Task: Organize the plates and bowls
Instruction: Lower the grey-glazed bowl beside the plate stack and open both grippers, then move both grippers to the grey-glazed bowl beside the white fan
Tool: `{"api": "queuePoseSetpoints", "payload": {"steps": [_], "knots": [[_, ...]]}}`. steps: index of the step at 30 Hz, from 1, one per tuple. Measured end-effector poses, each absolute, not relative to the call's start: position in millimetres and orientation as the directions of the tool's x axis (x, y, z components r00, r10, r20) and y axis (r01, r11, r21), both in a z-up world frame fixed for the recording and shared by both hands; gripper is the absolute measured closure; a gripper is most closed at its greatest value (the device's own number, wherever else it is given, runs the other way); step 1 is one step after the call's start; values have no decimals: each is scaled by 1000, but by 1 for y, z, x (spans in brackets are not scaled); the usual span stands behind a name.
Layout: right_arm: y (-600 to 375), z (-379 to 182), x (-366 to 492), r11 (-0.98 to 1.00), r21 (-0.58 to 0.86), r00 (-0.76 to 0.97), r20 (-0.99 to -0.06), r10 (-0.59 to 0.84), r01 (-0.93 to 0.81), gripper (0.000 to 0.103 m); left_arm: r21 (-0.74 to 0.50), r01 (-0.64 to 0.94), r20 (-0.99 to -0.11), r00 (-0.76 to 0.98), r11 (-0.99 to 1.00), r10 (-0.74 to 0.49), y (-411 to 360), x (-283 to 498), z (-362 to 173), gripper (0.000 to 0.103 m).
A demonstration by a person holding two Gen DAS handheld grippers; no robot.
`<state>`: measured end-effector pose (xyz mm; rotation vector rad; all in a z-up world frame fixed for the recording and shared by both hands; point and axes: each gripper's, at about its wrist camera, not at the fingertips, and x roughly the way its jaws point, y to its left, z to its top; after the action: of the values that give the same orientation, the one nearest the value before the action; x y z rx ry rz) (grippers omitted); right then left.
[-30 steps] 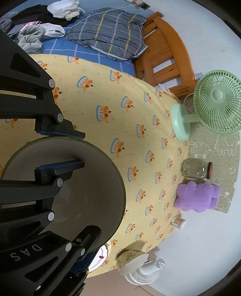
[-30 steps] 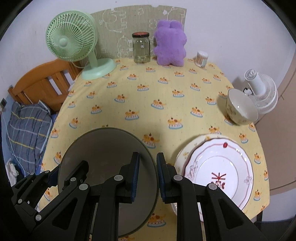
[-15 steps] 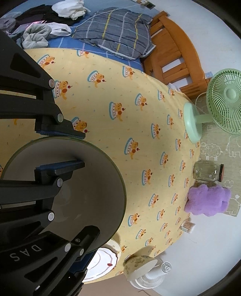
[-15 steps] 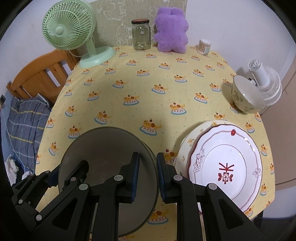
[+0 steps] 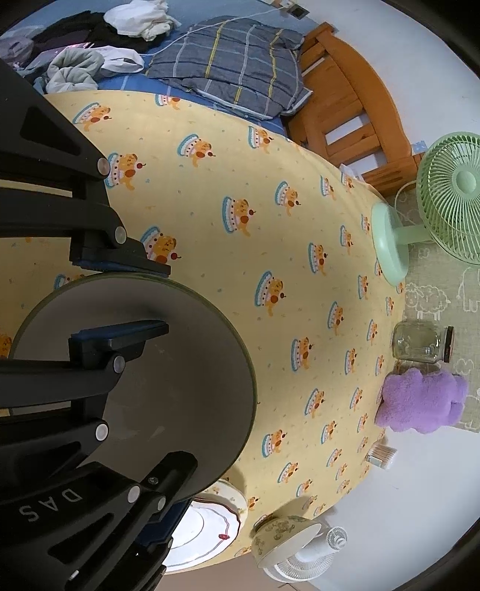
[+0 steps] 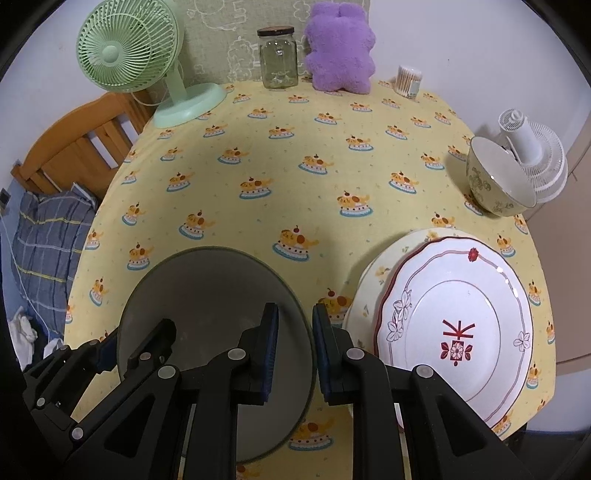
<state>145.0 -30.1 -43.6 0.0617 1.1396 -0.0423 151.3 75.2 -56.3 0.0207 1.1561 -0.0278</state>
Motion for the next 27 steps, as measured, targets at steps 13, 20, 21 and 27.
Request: {"api": "queuePoseSetpoints", "payload": {"steps": [13, 20, 21, 27], "knots": [[-30, -19, 134, 997, 37, 461, -888, 1, 69, 38, -52, 72, -890, 449, 996, -79, 77, 140, -28, 29], [-31, 13, 116, 992, 48, 536, -844, -23, 118, 27, -39, 125, -845, 525, 991, -99, 74, 127, 5, 24], [-32, 18, 114, 991, 49, 546, -838, -27, 124, 26, -40, 132, -840, 533, 990, -105, 73, 126, 10, 22], [-39, 40, 109, 989, 40, 585, -810, -49, 139, 22, -45, 163, -814, 566, 986, -130, 63, 127, 28, 22]]}}
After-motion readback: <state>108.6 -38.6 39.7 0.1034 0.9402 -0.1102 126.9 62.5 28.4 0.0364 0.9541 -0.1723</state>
